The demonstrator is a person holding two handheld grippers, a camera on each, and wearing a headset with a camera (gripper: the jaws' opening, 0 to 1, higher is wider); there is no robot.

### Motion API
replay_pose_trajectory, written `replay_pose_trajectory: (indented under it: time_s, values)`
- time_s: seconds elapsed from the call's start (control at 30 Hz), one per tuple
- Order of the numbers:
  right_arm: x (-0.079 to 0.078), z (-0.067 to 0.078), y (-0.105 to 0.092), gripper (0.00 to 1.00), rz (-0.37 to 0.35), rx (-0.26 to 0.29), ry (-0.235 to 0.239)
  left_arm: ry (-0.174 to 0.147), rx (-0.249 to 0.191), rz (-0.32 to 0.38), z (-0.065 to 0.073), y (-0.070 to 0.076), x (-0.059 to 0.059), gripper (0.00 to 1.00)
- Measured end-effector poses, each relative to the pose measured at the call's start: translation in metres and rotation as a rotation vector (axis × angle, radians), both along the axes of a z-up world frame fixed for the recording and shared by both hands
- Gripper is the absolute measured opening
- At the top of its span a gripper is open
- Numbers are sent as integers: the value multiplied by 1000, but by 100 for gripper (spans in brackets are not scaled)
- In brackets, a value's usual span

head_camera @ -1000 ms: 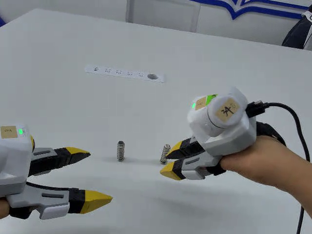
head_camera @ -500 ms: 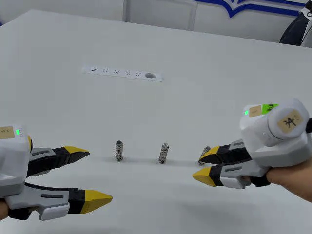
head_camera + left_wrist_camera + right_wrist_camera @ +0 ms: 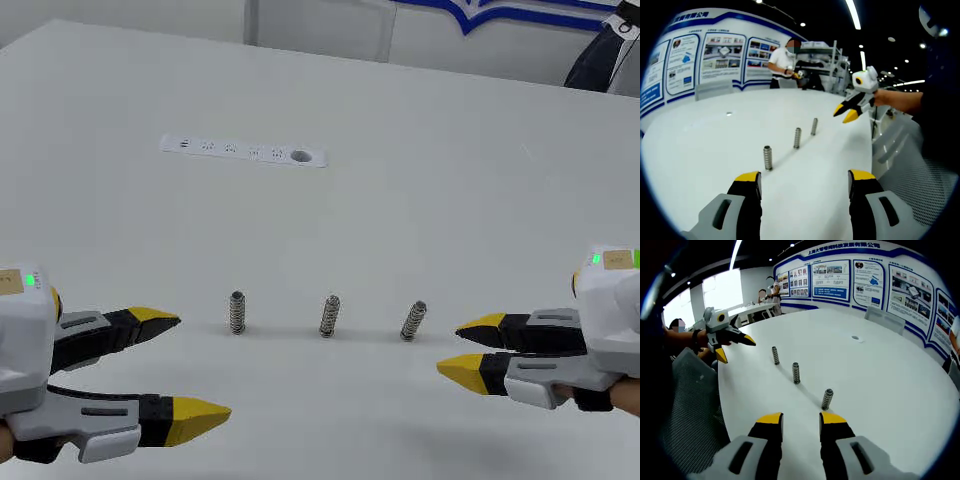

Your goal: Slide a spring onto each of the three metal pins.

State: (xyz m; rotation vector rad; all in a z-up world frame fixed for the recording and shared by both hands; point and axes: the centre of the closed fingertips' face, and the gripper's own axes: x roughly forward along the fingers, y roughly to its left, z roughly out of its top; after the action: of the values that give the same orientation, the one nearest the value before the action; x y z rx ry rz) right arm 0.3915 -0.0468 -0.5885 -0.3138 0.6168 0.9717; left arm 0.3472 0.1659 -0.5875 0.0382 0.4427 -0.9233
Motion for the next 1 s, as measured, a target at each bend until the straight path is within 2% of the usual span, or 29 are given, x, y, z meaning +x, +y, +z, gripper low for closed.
replay_pose_trajectory:
  time_s: [0.1, 0.17, 0.4, 0.67, 0.8, 1.0]
  values:
    - [-2, -2, -2, 32, 25, 15, -39, 4, 0, -2, -1, -1, -1, 72]
    - [-5, -5, -5, 34, 24, 15, -40, 7, -1, -3, -2, -2, -2, 72]
    - [-3, -7, -12, 44, 8, 23, -99, 10, -6, -3, -3, -4, -3, 72]
    - [-1, -9, -15, 54, -12, 49, -124, 8, -5, -1, -2, -3, -1, 73]
    - [-3, -11, -14, 57, -12, 54, -124, 9, -4, 0, -3, -2, -2, 73]
    - [-1, -7, -16, 59, -20, 65, -134, 8, -1, 4, -3, 0, 0, 73]
